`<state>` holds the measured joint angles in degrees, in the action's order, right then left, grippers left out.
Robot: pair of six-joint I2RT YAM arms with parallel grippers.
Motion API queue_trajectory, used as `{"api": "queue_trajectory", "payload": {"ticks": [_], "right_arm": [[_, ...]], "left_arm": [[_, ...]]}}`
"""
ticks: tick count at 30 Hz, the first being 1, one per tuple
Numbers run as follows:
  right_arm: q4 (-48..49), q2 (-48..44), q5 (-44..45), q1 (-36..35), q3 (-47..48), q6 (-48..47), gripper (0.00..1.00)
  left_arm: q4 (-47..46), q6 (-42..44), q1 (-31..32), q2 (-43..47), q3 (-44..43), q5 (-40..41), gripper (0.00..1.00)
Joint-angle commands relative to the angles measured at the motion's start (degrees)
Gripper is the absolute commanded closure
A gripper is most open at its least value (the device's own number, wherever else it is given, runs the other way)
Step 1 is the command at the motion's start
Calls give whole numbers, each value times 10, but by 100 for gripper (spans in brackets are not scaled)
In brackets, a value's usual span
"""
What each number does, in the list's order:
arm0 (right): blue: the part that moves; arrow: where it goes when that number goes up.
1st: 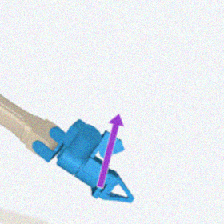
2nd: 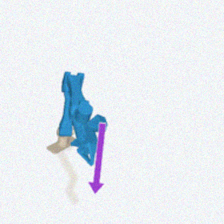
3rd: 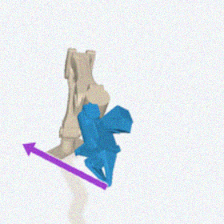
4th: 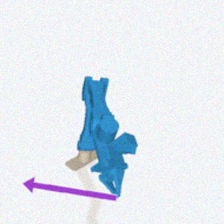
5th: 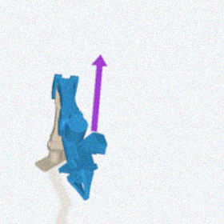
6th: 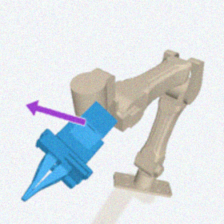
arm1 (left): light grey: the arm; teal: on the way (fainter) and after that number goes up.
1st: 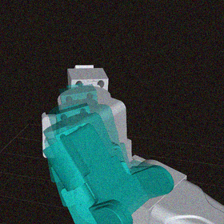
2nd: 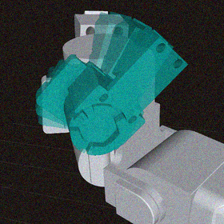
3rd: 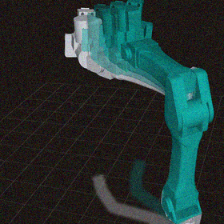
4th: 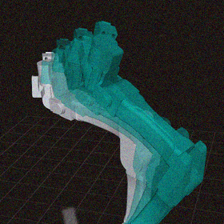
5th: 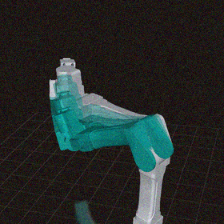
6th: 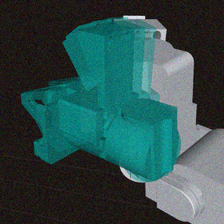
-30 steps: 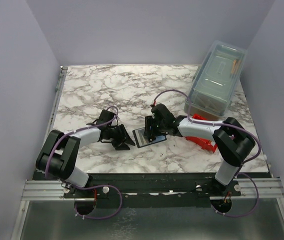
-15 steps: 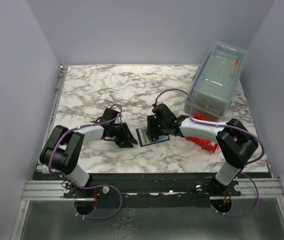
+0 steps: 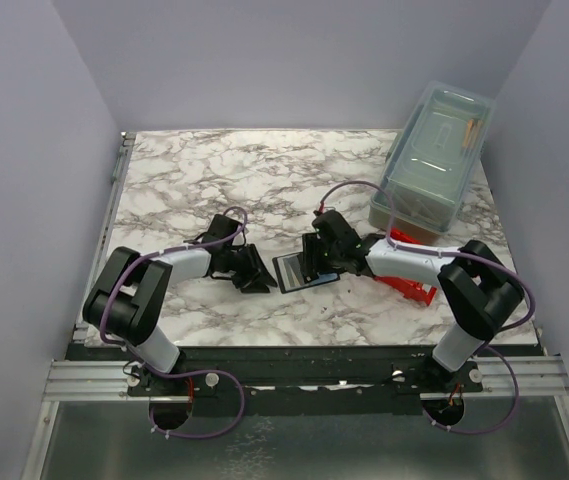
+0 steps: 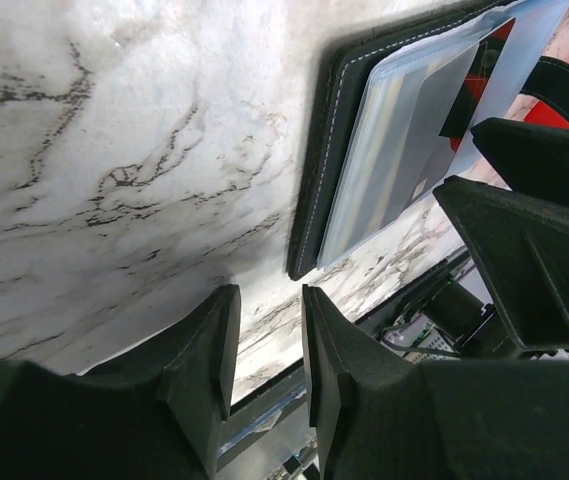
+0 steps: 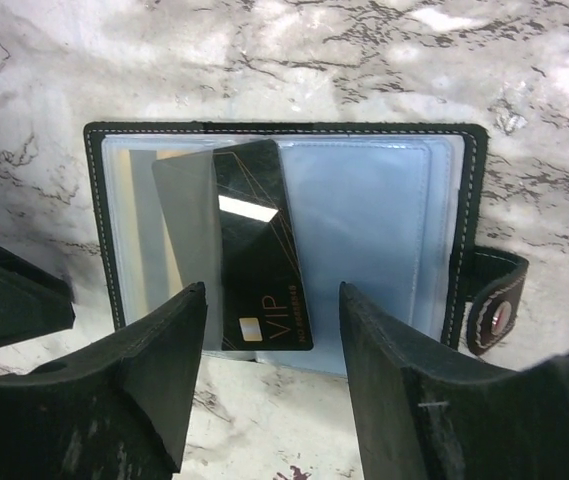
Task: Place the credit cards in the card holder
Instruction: Insert the credit card into the card holder.
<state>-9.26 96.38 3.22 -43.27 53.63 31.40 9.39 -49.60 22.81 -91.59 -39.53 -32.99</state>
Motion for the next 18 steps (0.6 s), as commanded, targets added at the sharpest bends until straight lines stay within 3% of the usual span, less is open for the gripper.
{"api": "queue_trajectory", "payload": {"ticks": [1, 10, 18], "right_arm": [[11, -11, -16, 8, -27, 0, 45], [71, 37, -97, 9, -28, -2, 63], [194, 44, -231, 7, -46, 65, 69]], "left_arm": [[-11, 6, 4, -27, -13, 5, 64], [-26, 2, 15, -56, -15, 15, 71], [-29, -3, 9, -27, 8, 27, 73]]}}
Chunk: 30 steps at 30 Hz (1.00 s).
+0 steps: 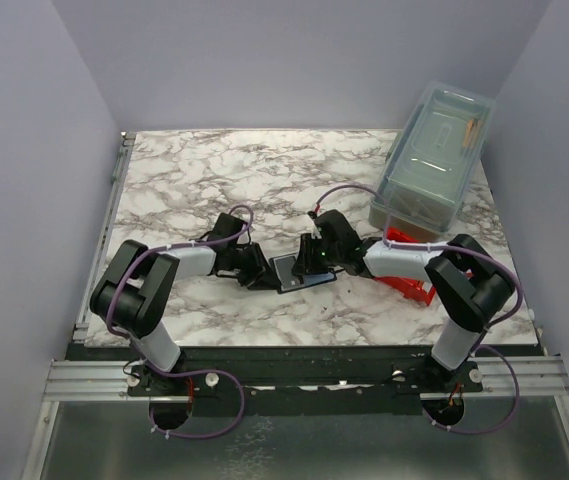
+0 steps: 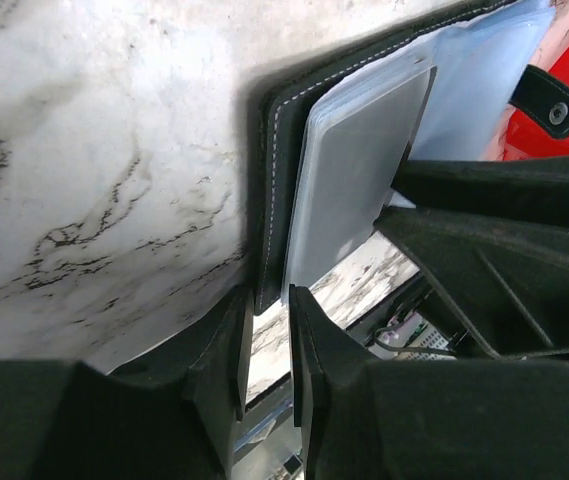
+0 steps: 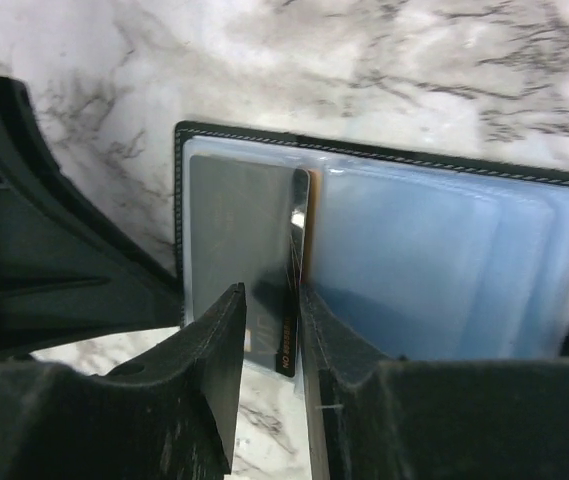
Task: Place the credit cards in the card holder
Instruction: Insert the credit card into the card holder.
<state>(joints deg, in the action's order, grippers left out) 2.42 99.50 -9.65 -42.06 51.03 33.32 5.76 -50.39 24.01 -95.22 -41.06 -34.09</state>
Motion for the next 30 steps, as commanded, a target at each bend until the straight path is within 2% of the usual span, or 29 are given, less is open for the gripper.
{"api": "queue_trajectory", "payload": {"ticks": [1, 5, 13, 16, 21, 27, 30], "right_arm": [[97, 16, -124, -5, -23, 54, 69], [103, 19, -135, -5, -16, 62, 69], [-48, -25, -18, -5, 13, 17, 57], [-54, -11, -26, -4, 19, 5, 54], [10, 39, -76, -17, 30, 26, 54], [-3, 82, -122, -42, 117, 14, 53], [-60, 39, -62, -43, 126, 15, 49]], "left_arm": [[8, 5, -5, 13, 24, 38, 73], [16, 3, -13, 32, 36, 44, 73], [74, 29, -41, 95, 39, 71, 72], [97, 41, -48, 128, 32, 90, 67], [132, 62, -50, 187, 8, 121, 57], [166, 102, -51, 229, -41, 158, 48], [180, 128, -50, 225, -82, 170, 43]]}}
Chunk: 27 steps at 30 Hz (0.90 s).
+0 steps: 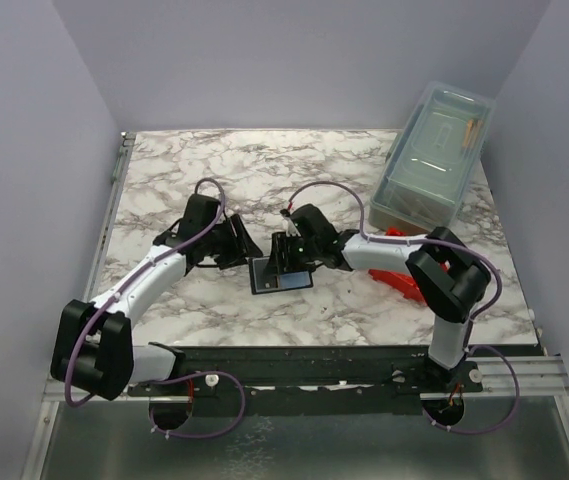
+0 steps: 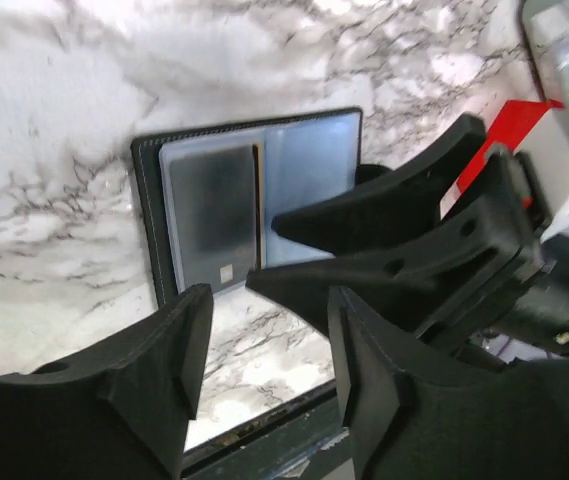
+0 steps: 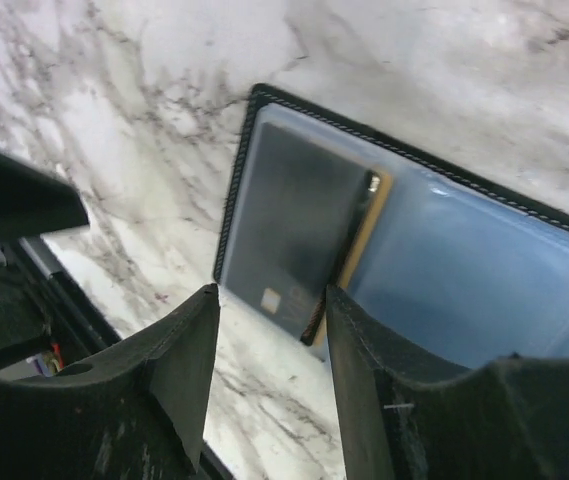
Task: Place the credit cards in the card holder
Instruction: Insert the credit card into the card holder, then pick up the credit card from the storage box.
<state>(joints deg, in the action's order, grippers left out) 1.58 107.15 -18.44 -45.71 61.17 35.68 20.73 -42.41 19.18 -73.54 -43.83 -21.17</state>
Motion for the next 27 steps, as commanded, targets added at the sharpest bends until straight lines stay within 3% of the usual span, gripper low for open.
{"api": "queue_trajectory", "payload": {"ticks": [1, 6, 11, 15, 22, 27], "right_arm": [[-77, -56, 52, -6, 27, -11, 47], [-239, -178, 212, -2, 30, 0, 38], [-421, -312, 372, 28, 15, 51, 23], [-558, -394, 474, 83, 0, 105, 16], [-643, -505, 537, 186, -77, 237, 9], [-569, -508, 518, 280, -120, 220, 9]], "left_arm": [[33, 56, -3, 6, -67, 40, 42], [19, 76, 9, -34, -119, 0, 32], [-5, 82, 67, -99, -154, -15, 26], [-38, 73, 110, -139, -175, -38, 23], [-55, 76, 127, -159, -195, -84, 20], [-59, 81, 129, -156, -181, -109, 20]]}}
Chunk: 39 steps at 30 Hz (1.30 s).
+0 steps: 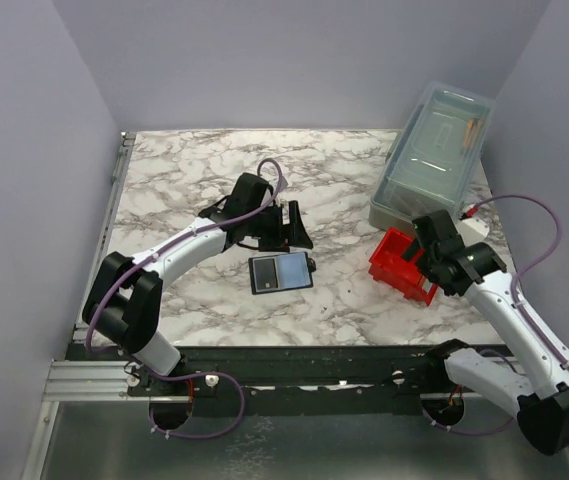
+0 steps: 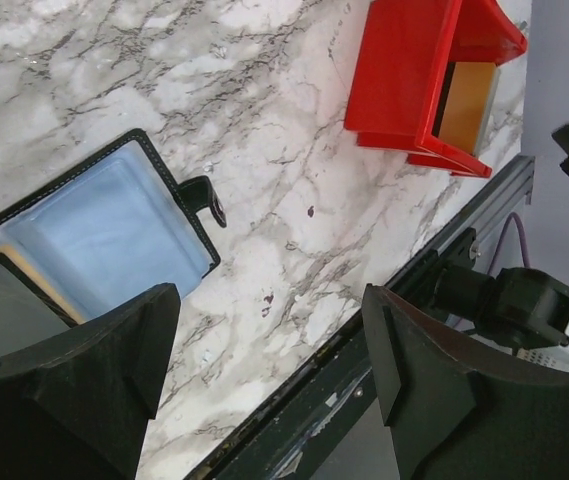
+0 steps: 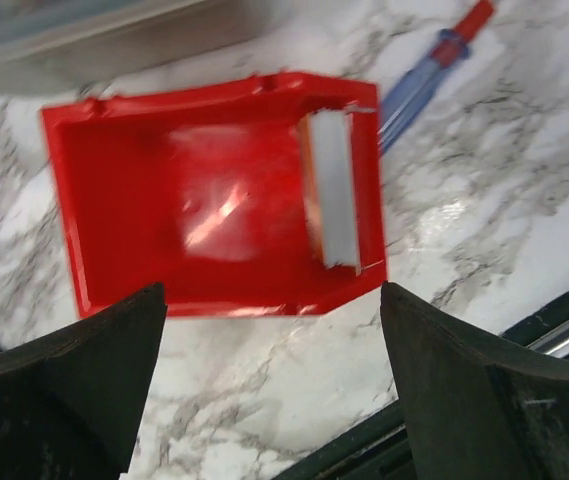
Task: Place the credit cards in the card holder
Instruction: Pick up the credit card from the storage box.
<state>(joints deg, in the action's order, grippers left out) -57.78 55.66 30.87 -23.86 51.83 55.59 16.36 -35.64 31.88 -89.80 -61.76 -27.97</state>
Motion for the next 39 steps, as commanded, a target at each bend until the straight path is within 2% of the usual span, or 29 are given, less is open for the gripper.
{"api": "queue_trajectory", "payload": {"ticks": [1, 8, 12, 19, 30, 35, 39], "right_arm": [[47, 16, 6, 87, -37, 3, 9], [118, 101, -47, 171, -79, -30, 12], [129, 131, -37, 176, -75, -47, 17], [129, 196, -29, 176, -63, -52, 19], [98, 174, -49, 177, -75, -14, 22], [87, 168, -56, 177, -75, -4, 37], [79, 166, -58, 177, -72, 3, 41]], "left_arm": [[-16, 14, 4, 7, -1, -46, 20], [-19, 14, 26, 15, 4, -68, 19], [-20, 14, 39, 17, 2, -71, 19], [-23, 13, 48, 13, 1, -75, 19], [-24, 14, 47, 9, 2, -77, 18], [-24, 14, 48, 9, 2, -80, 18], [-25, 14, 49, 8, 3, -82, 18]]}}
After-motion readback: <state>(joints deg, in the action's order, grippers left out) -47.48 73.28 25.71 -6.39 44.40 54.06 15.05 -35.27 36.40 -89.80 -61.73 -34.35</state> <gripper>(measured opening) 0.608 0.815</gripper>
